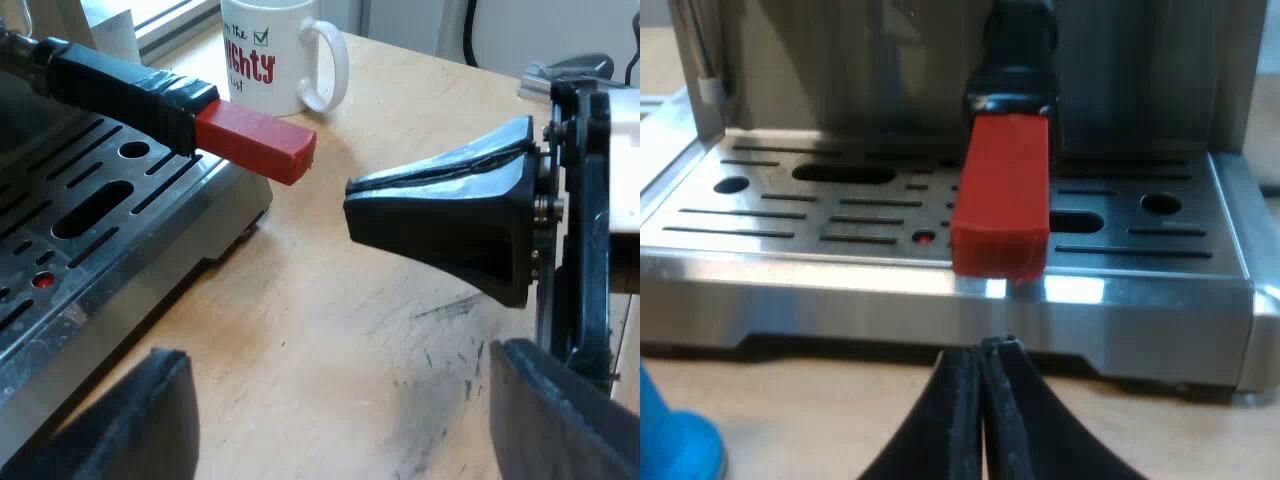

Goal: Grind coffee beans and then tamp

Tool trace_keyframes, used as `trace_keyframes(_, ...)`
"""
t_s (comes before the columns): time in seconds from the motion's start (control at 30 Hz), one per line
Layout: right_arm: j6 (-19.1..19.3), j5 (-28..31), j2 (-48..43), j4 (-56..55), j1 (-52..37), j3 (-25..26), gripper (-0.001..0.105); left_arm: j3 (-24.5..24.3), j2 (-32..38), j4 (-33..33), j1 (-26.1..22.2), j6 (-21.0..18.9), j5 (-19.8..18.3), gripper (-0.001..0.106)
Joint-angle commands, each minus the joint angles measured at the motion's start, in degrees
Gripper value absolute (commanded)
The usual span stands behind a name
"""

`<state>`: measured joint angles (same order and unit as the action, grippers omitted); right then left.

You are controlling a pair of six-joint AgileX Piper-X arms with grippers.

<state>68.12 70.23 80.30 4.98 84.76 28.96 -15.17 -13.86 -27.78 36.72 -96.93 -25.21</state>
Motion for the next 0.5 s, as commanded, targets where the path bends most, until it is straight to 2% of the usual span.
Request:
trace_keyframes(0.03,0.2,3.19,-2.01,-0.15,0.96,0.5,0.0,-0.03,0.06,1.03,0.23,0.04,-0.68,0.063)
trace_keyframes(0.13,0.8,3.17,-3.48,-0.15,0.94,0.5,0.0,-0.03,0.06,1.1,0.23,0.04,-0.68,0.063)
trace_keyframes(0.3,6.98,3.17,-7.0,-0.66,0.94,0.5,0.0,-0.03,0.06,1.1,0.23,0.04,-0.68,0.063)
trace_keyframes(0.4,8.77,3.17,-9.34,-0.66,1.53,0.5,0.0,-0.03,0.06,1.1,0.23,0.04,-0.68,0.063)
trace_keyframes(0.5,12.42,3.17,-11.32,-0.66,2.12,0.5,0.0,-0.03,0.06,1.1,0.23,0.04,-0.68,0.063)
